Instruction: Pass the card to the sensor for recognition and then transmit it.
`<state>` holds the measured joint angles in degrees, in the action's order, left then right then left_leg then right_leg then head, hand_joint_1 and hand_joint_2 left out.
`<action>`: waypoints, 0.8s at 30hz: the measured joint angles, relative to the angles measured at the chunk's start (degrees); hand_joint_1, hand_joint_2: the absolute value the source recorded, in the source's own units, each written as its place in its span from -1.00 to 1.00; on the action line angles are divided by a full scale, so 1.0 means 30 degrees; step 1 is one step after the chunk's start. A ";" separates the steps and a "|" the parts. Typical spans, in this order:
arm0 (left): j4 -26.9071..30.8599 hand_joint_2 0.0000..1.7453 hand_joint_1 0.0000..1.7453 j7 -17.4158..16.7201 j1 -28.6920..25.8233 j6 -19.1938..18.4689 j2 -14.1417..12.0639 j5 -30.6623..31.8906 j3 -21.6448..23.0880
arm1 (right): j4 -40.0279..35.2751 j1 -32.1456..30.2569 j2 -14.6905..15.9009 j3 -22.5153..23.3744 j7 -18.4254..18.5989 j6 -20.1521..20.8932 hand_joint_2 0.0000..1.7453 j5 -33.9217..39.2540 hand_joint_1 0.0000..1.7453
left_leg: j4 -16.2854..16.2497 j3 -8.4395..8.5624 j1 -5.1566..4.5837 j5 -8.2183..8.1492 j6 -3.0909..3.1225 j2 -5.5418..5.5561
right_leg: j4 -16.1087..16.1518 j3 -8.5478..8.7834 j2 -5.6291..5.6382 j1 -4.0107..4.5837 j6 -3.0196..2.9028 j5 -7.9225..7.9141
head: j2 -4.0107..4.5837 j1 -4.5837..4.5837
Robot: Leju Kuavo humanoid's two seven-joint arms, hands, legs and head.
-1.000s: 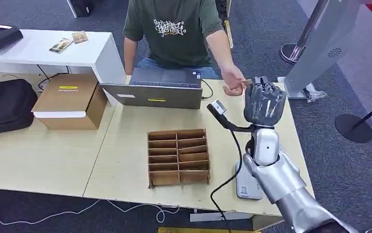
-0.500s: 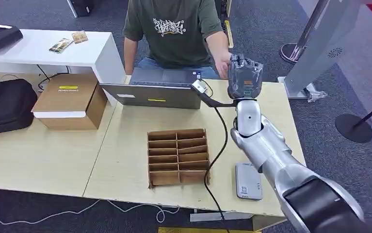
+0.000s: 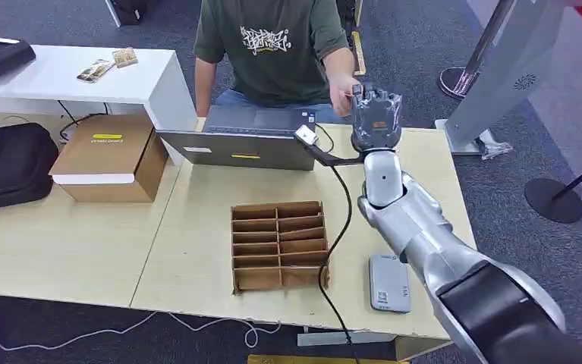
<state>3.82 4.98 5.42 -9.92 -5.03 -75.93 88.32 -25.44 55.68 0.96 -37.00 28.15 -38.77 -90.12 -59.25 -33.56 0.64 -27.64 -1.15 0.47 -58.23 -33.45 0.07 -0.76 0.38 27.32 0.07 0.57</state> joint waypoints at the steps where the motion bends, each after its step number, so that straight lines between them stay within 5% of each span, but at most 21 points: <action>1: 0.0000 -1.00 -1.00 0.0000 0.0000 -0.0007 0.0000 -0.0014 0.0000 | 0.0079 0.0031 -0.0029 -0.0036 0.0000 0.0000 1.00 0.0000 1.00 | 0.0000 0.0000 0.0001 0.0000 0.0000 0.0000 | -0.0001 -0.0001 0.0000 0.0000 0.0000 0.0000 | 0.0000 0.0000; 5: 0.0000 -1.00 -1.00 -0.0029 -0.0003 -0.0022 0.0007 -0.0131 0.0000 | 0.0233 0.0069 -0.0102 -0.0087 -0.0044 -0.0007 1.00 0.0000 1.00 | 0.0000 0.0002 0.0001 0.0001 0.0000 -0.0001 | -0.0003 -0.0001 0.0001 0.0001 0.0000 0.0000 | 0.0000 0.0000; 6: 0.0000 -1.00 -1.00 -0.0044 -0.0005 -0.0022 0.0007 -0.0168 0.0000 | 0.0248 0.0070 -0.0109 -0.0087 -0.0058 -0.0007 1.00 0.0000 -0.62 | 0.0000 0.0001 0.0001 0.0001 0.0000 -0.0001 | -0.0003 0.0000 0.0001 0.0001 0.0000 0.0000 | 0.0000 0.0000; 7: 0.0000 -1.00 -1.00 -0.0058 -0.0004 -0.0022 0.0007 -0.0189 0.0000 | 0.0262 0.0071 -0.0124 -0.0087 -0.0110 -0.0007 1.00 0.0000 -1.00 | 0.0000 0.0001 0.0001 0.0001 0.0000 -0.0001 | -0.0003 0.0000 0.0002 0.0001 0.0000 0.0000 | 0.0007 0.0000; 24: 0.0000 -1.00 -1.00 -0.0058 -0.0019 -0.0036 0.0029 -0.0291 0.0000 | 0.0189 0.0069 -0.0233 -0.0080 -0.0262 -0.0015 1.00 0.0000 -1.00 | -0.0001 0.0007 0.0000 0.0003 -0.0001 -0.0004 | -0.0004 0.0001 0.0007 0.0000 -0.0001 -0.0002 | 0.0000 0.0000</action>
<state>3.82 4.81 5.36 -10.03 -4.94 -76.81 88.32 -24.87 55.89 0.26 -37.24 27.37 -38.82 -90.12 -59.25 -33.54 0.64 -27.63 -1.15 0.46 -58.25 -33.44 0.09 -0.76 0.38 27.31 0.07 0.57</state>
